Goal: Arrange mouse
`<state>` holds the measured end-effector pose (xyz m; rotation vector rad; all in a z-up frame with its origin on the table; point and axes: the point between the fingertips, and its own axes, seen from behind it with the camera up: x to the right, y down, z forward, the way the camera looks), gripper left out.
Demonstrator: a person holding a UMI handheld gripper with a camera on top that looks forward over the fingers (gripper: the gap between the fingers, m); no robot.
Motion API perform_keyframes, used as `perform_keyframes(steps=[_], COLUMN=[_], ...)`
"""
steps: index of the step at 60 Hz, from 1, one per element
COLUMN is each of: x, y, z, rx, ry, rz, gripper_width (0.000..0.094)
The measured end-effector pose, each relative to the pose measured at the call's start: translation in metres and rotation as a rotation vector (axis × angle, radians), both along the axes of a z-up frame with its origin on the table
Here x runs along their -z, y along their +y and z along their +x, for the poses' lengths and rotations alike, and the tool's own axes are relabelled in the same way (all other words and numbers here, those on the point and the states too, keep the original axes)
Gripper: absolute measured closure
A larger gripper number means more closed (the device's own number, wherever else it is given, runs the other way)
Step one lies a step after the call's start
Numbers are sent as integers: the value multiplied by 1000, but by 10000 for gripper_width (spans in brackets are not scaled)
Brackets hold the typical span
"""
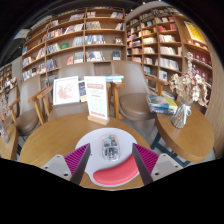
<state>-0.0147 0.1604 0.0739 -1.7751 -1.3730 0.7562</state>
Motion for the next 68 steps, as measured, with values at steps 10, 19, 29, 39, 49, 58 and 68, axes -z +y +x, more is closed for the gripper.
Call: perform_keyframes(steps=[10, 19, 29, 39, 49, 58, 68], x=[-51, -75, -75, -66, -58, -66, -75], y=[-32, -65, -98, -118, -136, -149, -142], z=[104, 192, 270, 320, 343, 346, 344], rx=[11, 6, -38, -76, -122, -146, -125], ry=[50, 91, 86, 65, 53, 75, 101], rz=[-2, -1, 27, 60, 78, 52, 81], gripper_width=[81, 82, 81, 80, 80, 82, 81])
